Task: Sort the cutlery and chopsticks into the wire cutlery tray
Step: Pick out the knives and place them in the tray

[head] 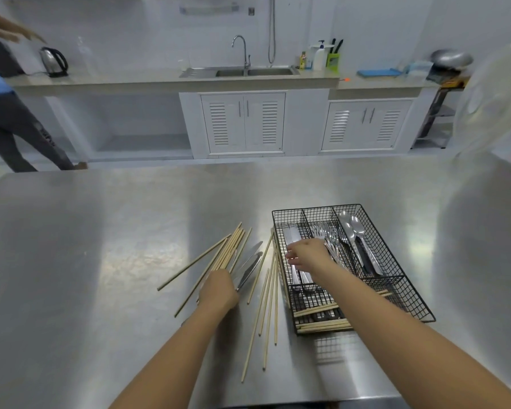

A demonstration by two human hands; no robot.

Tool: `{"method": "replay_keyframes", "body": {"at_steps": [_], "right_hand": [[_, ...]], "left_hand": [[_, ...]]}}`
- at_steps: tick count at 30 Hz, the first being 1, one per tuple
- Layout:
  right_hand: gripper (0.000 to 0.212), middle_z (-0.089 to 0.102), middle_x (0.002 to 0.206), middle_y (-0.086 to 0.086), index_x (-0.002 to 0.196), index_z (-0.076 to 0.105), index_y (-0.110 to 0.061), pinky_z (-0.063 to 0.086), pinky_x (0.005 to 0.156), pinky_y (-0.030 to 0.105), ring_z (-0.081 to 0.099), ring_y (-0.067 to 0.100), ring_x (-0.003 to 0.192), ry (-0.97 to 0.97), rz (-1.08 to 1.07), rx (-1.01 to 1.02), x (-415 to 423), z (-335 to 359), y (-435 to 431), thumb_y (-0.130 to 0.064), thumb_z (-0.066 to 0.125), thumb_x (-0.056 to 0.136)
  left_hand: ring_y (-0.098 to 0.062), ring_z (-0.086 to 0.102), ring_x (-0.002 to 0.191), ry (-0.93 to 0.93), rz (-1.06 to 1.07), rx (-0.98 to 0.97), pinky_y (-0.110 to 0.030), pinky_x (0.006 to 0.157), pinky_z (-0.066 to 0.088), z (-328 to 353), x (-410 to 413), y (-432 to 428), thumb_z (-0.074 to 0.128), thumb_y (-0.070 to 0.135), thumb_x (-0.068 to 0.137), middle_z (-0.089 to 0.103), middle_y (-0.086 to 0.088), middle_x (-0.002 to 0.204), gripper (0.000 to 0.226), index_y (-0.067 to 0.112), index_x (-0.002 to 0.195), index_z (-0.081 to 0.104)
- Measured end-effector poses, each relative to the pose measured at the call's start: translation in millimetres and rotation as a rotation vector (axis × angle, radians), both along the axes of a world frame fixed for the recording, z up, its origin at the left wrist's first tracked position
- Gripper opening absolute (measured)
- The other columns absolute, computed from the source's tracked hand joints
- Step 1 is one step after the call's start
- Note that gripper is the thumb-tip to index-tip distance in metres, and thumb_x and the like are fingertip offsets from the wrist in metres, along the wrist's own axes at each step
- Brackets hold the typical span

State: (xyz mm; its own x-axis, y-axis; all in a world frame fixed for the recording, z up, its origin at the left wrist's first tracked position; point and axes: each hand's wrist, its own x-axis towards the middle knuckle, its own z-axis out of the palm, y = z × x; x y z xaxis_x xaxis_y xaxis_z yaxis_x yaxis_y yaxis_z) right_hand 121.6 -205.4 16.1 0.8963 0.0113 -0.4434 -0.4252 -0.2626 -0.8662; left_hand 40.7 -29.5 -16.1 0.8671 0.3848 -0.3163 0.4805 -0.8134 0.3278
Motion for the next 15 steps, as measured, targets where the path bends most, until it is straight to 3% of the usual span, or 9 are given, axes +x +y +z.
{"method": "replay_keyframes", "body": {"at_steps": [2, 5, 8, 11, 13, 15], "right_hand": [[0.018, 0.063, 0.081, 0.011, 0.095, 0.064, -0.003, 0.048, 0.062, 0.025, 0.059, 0.018, 0.067, -0.011, 0.013, 0.050, -6, 0, 8, -0.002, 0.046, 0.092], [0.019, 0.064, 0.075, 0.010, 0.085, 0.063, -0.006, 0.052, 0.066, 0.027, 0.061, 0.019, 0.064, 0.034, 0.024, 0.110, -15, -2, 20, -0.002, 0.047, 0.092], [0.016, 0.065, 0.078, 0.013, 0.095, 0.064, 0.000, 0.055, 0.072, 0.031, 0.063, 0.022, 0.065, 0.115, 0.026, 0.190, -21, -4, 28, -0.004, 0.048, 0.093], [0.017, 0.065, 0.077, 0.014, 0.100, 0.063, 0.004, 0.055, 0.071, 0.032, 0.062, 0.022, 0.062, 0.177, 0.030, 0.203, -24, -7, 32, -0.002, 0.048, 0.094], [0.020, 0.064, 0.075, 0.014, 0.105, 0.062, 0.007, 0.055, 0.070, 0.032, 0.062, 0.022, 0.061, 0.197, 0.038, 0.200, -26, -11, 32, -0.001, 0.048, 0.093], [0.021, 0.063, 0.077, 0.016, 0.107, 0.061, 0.008, 0.056, 0.068, 0.032, 0.062, 0.023, 0.062, 0.211, 0.058, 0.206, -31, -15, 34, 0.000, 0.046, 0.093]], "left_hand": [[-0.027, 0.064, 0.096, 0.029, -0.006, -0.047, -0.027, 0.070, 0.047, 1, 1, 0, 0.066, 0.018, 0.083, 0.062, -0.010, 0.101, 0.031, 0.006, 0.110, 0.058], [-0.023, 0.059, 0.084, 0.060, -0.074, -0.080, -0.025, 0.064, 0.045, 1, -2, -4, 0.063, 0.029, 0.085, 0.057, -0.008, 0.094, 0.036, 0.004, 0.111, 0.057], [-0.023, 0.061, 0.088, 0.079, -0.148, 0.003, -0.025, 0.069, 0.047, -4, -9, -14, 0.054, 0.030, 0.091, 0.062, -0.011, 0.106, 0.036, 0.004, 0.116, 0.056], [-0.026, 0.063, 0.092, 0.083, -0.134, -0.001, -0.030, 0.075, 0.049, -5, -8, -16, 0.045, 0.029, 0.094, 0.064, -0.013, 0.105, 0.037, 0.002, 0.114, 0.059], [-0.025, 0.063, 0.085, 0.051, -0.120, -0.056, -0.028, 0.069, 0.046, 0, -5, -10, 0.041, 0.031, 0.096, 0.065, -0.013, 0.094, 0.038, 0.001, 0.104, 0.063], [-0.016, 0.052, 0.061, -0.005, -0.088, -0.173, -0.022, 0.054, 0.037, 6, -5, -2, 0.040, 0.032, 0.096, 0.056, -0.004, 0.070, 0.035, 0.008, 0.081, 0.059]]}}
